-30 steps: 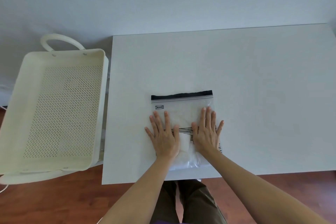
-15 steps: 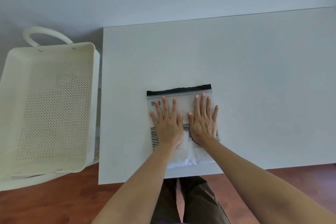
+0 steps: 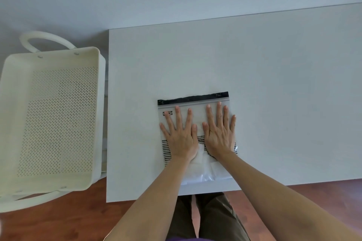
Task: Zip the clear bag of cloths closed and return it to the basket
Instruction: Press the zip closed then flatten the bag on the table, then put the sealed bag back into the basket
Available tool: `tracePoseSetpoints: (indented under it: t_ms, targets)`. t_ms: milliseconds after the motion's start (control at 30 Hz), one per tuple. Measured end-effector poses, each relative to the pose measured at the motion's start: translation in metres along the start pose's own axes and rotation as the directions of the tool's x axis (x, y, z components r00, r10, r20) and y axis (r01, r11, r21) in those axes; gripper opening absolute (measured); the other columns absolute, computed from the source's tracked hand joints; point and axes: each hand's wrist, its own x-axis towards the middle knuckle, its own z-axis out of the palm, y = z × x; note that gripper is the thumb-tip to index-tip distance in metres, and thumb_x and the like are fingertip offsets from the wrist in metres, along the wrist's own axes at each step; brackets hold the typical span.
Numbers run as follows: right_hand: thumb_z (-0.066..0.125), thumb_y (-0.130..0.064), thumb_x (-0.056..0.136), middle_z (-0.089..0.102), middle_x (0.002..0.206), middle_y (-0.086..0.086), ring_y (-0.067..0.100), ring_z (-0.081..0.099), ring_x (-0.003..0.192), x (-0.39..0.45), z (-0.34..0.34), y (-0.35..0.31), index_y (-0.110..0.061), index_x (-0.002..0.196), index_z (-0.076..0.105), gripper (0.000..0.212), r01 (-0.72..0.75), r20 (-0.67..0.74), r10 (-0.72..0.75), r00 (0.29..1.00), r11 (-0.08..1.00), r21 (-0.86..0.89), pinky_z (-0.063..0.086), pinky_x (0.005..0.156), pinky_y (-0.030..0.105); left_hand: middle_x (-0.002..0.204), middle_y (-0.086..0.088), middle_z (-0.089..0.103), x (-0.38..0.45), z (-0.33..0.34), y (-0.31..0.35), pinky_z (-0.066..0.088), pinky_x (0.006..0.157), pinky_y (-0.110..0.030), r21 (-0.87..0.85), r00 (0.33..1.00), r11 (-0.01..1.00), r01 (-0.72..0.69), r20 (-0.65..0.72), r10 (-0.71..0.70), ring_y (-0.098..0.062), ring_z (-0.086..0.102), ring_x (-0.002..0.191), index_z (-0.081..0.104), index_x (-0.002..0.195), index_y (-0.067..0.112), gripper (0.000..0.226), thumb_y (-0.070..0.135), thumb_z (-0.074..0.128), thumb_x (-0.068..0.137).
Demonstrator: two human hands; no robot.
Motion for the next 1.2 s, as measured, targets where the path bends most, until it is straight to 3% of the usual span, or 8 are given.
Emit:
tracePoseSetpoints:
  t_ms: [267, 433, 633, 767, 867, 967, 1067, 1200]
  targets:
    - [0.008, -0.048, 0.100, -0.013, 0.165, 0.003, 0.024, -0.011, 0.152, 0.001, 0.003, 0.001, -0.034, 0.154, -0.010, 0.058, -0.012, 0.002, 0.012, 1.000, 1.000, -0.011, -0.014, 0.120, 0.047, 0.164, -0.006, 0.008, 0.000, 0.001, -0.001, -0.002, 0.116, -0.062, 0.008, 1.000, 1.000, 0.004, -0.011, -0.004, -0.041, -0.002, 0.149, 0.018, 0.153, 0.034, 0.055, 0.047, 0.020, 0.100]
    - [0.005, -0.049, 0.099, -0.021, 0.161, -0.001, 0.023, -0.014, 0.152, 0.002, 0.003, 0.000, -0.036, 0.151, -0.016, 0.057, -0.009, 0.003, 0.009, 1.000, 1.000, -0.010, -0.016, 0.119, 0.046, 0.165, -0.005, 0.004, 0.001, 0.000, 0.000, -0.004, 0.116, -0.061, 0.004, 1.000, 1.000, 0.017, 0.024, -0.017, -0.039, -0.005, 0.149, 0.016, 0.153, 0.036, 0.056, 0.048, 0.017, 0.099]
    - [0.006, -0.049, 0.100, -0.027, 0.160, 0.001, 0.022, -0.021, 0.150, 0.001, -0.006, 0.000, -0.033, 0.151, -0.018, 0.058, 0.003, 0.073, -0.004, 0.997, 1.000, 0.004, -0.014, 0.120, 0.048, 0.162, 0.003, -0.019, 0.002, -0.006, 0.000, -0.017, 0.115, -0.057, -0.009, 0.988, 0.999, 0.045, 0.146, -0.044, -0.033, -0.024, 0.147, -0.007, 0.150, 0.042, 0.055, 0.051, 0.012, 0.100]
    - [0.014, -0.048, 0.102, -0.020, 0.164, 0.003, 0.025, -0.020, 0.150, 0.000, -0.027, 0.001, -0.029, 0.156, -0.007, 0.060, 0.046, 0.167, -0.058, 0.984, 0.996, 0.073, -0.012, 0.120, 0.051, 0.160, 0.004, -0.027, 0.006, -0.023, -0.002, -0.020, 0.114, -0.054, -0.115, 0.964, 0.992, 0.045, 0.264, -0.013, -0.027, -0.032, 0.144, -0.008, 0.152, 0.039, 0.056, 0.051, 0.012, 0.101]
    - [0.028, -0.041, 0.103, -0.003, 0.166, 0.005, 0.028, -0.008, 0.152, -0.014, -0.045, 0.010, -0.023, 0.157, 0.011, 0.059, -0.013, 0.065, 0.003, 0.998, 0.988, 0.156, -0.003, 0.121, 0.049, 0.163, -0.003, -0.017, -0.005, -0.041, -0.007, -0.008, 0.120, -0.052, -0.225, 0.987, 0.974, 0.039, 0.158, -0.003, -0.023, -0.019, 0.149, 0.007, 0.155, 0.029, 0.054, 0.041, 0.021, 0.104]
    - [0.045, -0.028, 0.099, 0.024, 0.158, 0.013, 0.035, 0.026, 0.143, -0.037, -0.055, 0.022, -0.019, 0.151, 0.029, 0.055, -0.181, -0.011, 0.190, 0.982, 0.951, 0.252, 0.028, 0.112, 0.048, 0.164, -0.012, 0.003, -0.032, -0.052, -0.011, 0.016, 0.119, -0.050, -0.246, 0.985, 0.955, 0.167, -0.008, -0.174, -0.029, 0.006, 0.151, 0.027, 0.152, 0.026, 0.048, 0.032, 0.031, 0.104]
    - [0.052, -0.016, 0.095, 0.042, 0.141, 0.015, 0.035, 0.047, 0.122, -0.054, -0.058, 0.033, -0.016, 0.145, 0.033, 0.053, -0.247, 0.037, 0.253, 0.967, 0.888, 0.388, 0.047, 0.091, 0.044, 0.156, -0.015, 0.019, -0.056, -0.055, -0.011, 0.041, 0.105, -0.045, -0.265, 0.932, 0.898, 0.351, 0.008, -0.362, -0.032, 0.031, 0.139, 0.035, 0.149, 0.027, 0.046, 0.025, 0.038, 0.103]
    - [0.052, -0.011, 0.094, 0.062, 0.115, 0.019, 0.037, 0.061, 0.102, -0.057, -0.061, 0.041, -0.009, 0.142, 0.032, 0.052, -0.367, 0.171, 0.326, 0.930, 0.785, 0.499, 0.048, 0.072, 0.038, 0.137, -0.013, 0.033, -0.068, -0.055, -0.011, 0.049, 0.096, -0.031, -0.416, 0.910, 0.818, 0.397, 0.065, -0.409, -0.026, 0.050, 0.115, 0.051, 0.138, 0.020, 0.043, 0.006, 0.043, 0.098]
